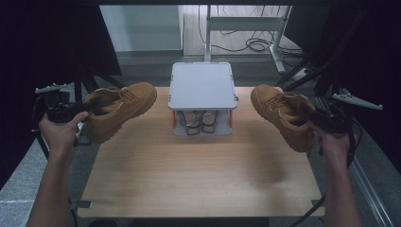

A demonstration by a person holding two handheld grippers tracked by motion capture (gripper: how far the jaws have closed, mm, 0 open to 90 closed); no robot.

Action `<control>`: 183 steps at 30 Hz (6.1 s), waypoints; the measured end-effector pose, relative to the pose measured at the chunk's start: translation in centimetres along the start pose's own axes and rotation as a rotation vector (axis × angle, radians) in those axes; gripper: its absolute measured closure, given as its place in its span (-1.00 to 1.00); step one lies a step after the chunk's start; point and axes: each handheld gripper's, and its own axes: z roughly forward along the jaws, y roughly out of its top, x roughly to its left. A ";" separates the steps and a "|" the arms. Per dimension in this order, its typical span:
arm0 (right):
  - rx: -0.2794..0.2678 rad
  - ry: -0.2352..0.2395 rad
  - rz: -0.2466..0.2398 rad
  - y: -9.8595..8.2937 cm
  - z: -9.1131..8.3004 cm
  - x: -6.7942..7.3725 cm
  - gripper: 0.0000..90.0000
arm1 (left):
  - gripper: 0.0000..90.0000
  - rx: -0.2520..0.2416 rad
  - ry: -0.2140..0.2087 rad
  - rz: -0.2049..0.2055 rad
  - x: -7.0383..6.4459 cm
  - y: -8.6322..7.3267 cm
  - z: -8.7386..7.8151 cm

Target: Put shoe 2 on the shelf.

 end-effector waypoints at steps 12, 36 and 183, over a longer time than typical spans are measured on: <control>-0.053 0.019 -0.011 2.6 -0.4 1.7 0.71 | 0.68 -0.042 -0.017 0.032 -1.8 3.0 -0.3; -0.107 0.076 0.004 5.9 2.1 5.5 0.70 | 0.67 -0.058 -0.083 0.061 -5.9 6.9 2.6; 0.053 0.111 -0.074 1.3 14.0 6.2 0.99 | 0.98 0.061 -0.119 0.149 -5.7 2.6 12.9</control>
